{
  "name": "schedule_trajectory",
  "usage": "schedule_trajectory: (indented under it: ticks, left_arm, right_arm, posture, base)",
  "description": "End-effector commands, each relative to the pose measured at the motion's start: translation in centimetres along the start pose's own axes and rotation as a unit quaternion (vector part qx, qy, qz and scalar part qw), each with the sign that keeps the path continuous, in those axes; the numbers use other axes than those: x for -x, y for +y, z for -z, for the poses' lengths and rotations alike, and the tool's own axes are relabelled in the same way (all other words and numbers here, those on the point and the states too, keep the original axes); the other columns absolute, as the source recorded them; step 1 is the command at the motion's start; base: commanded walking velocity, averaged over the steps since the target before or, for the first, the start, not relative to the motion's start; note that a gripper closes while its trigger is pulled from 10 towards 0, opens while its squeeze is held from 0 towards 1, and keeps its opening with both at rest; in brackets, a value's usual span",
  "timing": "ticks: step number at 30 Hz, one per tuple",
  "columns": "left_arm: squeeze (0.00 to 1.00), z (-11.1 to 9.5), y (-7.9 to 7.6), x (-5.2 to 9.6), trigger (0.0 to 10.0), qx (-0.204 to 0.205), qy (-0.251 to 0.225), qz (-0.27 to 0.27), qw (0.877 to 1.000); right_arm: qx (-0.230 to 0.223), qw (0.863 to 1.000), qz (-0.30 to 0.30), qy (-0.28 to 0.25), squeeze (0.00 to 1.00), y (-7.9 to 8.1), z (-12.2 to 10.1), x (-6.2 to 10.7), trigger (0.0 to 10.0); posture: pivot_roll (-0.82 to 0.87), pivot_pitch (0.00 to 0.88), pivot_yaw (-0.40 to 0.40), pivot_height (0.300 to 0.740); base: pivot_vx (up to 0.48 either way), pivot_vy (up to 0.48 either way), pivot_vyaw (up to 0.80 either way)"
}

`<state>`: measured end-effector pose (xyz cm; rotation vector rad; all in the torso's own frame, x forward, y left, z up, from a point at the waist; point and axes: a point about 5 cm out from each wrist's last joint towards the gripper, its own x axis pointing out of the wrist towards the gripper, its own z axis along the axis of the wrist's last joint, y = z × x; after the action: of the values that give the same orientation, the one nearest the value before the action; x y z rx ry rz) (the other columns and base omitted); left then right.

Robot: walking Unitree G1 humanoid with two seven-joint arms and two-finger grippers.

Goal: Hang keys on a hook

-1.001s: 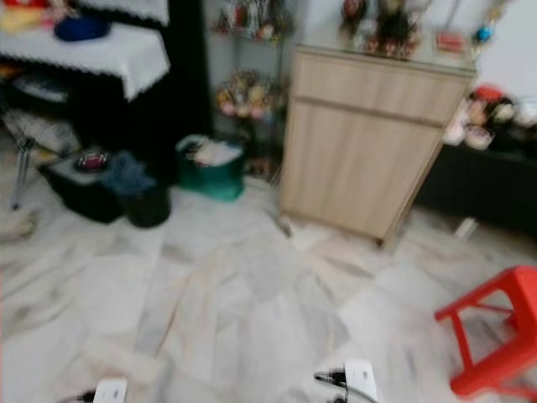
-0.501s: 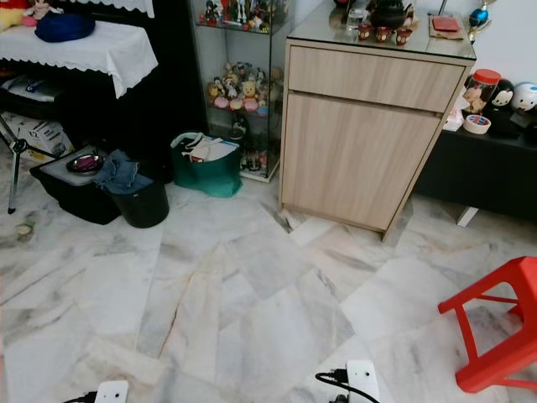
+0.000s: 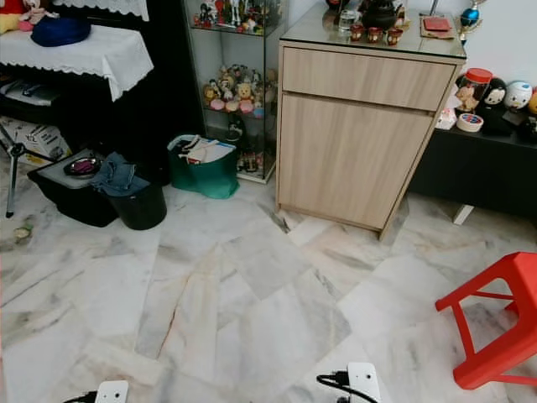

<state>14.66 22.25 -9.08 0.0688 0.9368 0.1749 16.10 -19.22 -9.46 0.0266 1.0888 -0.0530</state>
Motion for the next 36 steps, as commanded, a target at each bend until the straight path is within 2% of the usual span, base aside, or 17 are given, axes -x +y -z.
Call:
schedule_trajectory:
  ticks: [1,17,21,36]
  left_arm:
    - [0.00,-2.48,3.26,-0.09,10.0,0.017,-0.046,0.020,0.999]
    - [0.00,-2.48,3.26,-0.09,10.0,0.017,-0.046,0.020,0.999]
    - [0.00,-2.82,3.52,-0.17,10.0,0.022,-0.047,0.017,0.999]
    - [0.00,-2.51,3.26,-0.04,10.0,0.029,-0.045,0.025,0.998]
  right_arm:
    - [-0.033,0.998,-0.035,-0.044,0.00,1.98,-3.39,-0.30,10.0]
    - [-0.028,0.998,-0.037,-0.043,0.00,1.99,-3.39,-0.31,10.0]
    - [-0.052,0.996,-0.046,-0.051,0.00,2.44,-3.61,-0.31,10.0]
    - [-0.055,0.997,-0.038,-0.045,0.00,2.03,-3.38,-0.31,10.0]
  posture:
    - [0.12,0.000,-0.027,0.740]
    - [0.12,0.000,-0.027,0.740]
    - [0.10,0.000,-0.019,0.740]
    - [0.09,0.000,-0.026,0.740]
  base:
    - [0.000,0.000,0.00]
    - [0.000,0.000,0.00]
    - [0.000,0.000,0.00]
    - [0.000,0.000,0.00]
